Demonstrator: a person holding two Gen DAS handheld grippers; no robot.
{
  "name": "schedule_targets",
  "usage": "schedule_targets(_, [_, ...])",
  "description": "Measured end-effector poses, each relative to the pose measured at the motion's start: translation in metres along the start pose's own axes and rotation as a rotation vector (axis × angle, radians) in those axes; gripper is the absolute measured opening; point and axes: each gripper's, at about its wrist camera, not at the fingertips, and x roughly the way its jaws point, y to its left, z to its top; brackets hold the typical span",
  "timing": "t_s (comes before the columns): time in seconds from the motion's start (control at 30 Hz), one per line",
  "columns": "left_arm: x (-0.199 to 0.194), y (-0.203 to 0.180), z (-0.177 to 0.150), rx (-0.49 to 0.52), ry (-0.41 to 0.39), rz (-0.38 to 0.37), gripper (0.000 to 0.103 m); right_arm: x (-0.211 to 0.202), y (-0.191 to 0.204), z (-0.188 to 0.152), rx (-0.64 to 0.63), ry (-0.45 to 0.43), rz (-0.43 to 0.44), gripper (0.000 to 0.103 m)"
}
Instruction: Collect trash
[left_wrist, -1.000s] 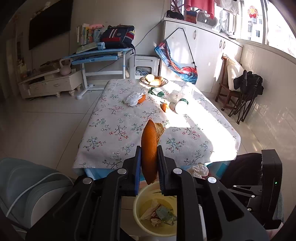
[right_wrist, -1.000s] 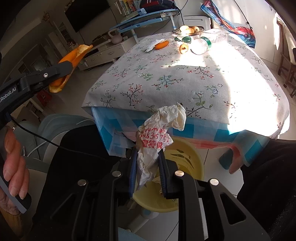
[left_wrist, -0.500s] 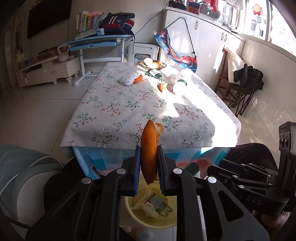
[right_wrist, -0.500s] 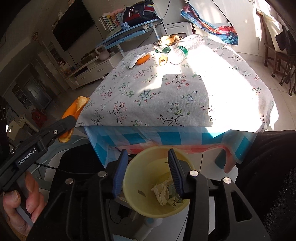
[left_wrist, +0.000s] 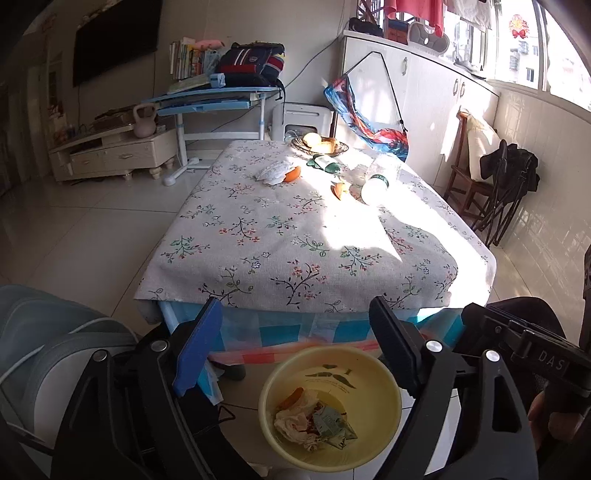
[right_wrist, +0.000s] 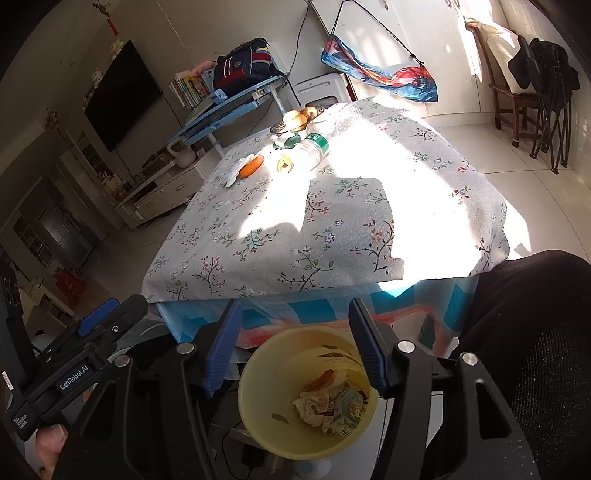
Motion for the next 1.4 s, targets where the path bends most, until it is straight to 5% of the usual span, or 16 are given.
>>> schedule_targets(0.33, [-0.002,0.052,-0.01,-0.131,-0.055,0.084,0.088,0.017,0.012,-0.002,-0.057,0.018,-0.106,0.067])
schedule_targets(0.63, [0.008,0.087,-0.024,-0.247,-0.021,0.06,0.089,0.037,0.032,-0.01,-0.156,0.076,-0.179,0.068])
schedule_targets(1.4, [0.021,0.097,-0.03,-0.303,0.01,0.054,0.091,0.039,0.038,-0.01,-0.181,0.065,-0.218,0.069])
